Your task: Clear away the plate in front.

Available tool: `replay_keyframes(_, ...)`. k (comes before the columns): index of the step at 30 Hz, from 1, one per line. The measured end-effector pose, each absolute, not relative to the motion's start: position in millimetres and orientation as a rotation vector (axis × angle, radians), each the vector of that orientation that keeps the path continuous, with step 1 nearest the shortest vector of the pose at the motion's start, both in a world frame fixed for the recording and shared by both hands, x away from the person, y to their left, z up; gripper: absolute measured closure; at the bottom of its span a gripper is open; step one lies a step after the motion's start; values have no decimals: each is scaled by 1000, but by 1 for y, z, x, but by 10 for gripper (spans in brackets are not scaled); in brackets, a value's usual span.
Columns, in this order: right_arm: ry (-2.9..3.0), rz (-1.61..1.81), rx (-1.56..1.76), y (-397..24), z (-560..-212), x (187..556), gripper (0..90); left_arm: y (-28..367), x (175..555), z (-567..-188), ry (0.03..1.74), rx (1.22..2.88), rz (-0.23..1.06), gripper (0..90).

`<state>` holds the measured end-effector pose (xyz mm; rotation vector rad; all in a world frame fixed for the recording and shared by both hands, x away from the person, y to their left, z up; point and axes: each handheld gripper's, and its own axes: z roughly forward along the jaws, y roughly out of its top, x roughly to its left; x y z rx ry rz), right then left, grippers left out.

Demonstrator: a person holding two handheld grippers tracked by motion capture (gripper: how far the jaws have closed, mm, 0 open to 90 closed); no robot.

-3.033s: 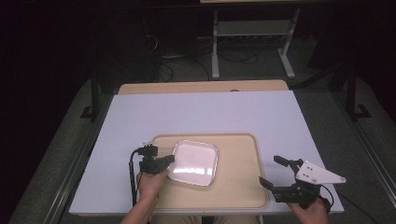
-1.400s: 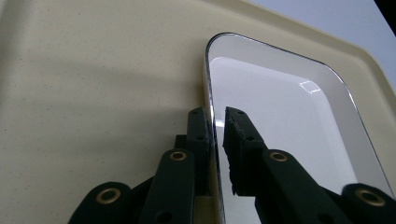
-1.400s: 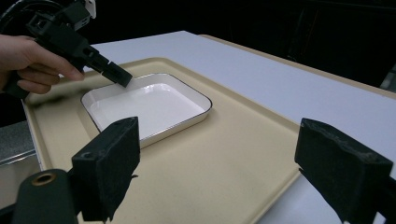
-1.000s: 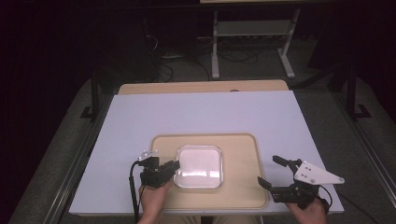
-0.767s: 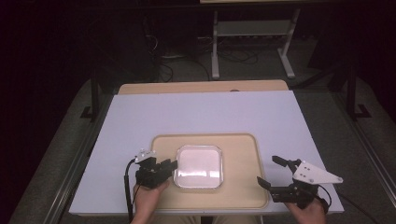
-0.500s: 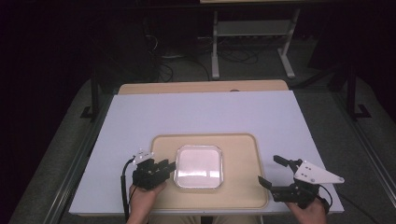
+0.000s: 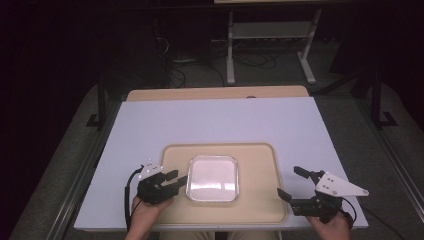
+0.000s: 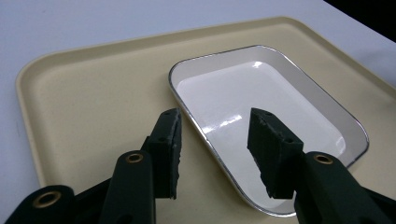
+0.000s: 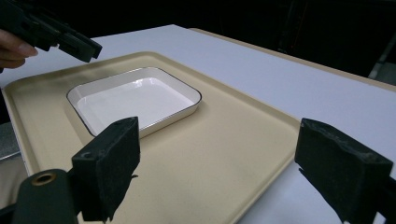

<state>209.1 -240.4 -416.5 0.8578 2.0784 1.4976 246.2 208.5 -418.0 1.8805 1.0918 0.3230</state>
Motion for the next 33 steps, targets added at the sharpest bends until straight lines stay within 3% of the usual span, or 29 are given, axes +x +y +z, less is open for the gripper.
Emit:
replay_keyframes(24, 2073, 1480, 886, -244, -419, 211, 134, 241, 246, -403, 863, 1894, 389, 430)
replay_keyframes(33, 2076, 1477, 885, -244, -419, 211, 134, 252, 244, -401, 824, 1867, 400, 353)
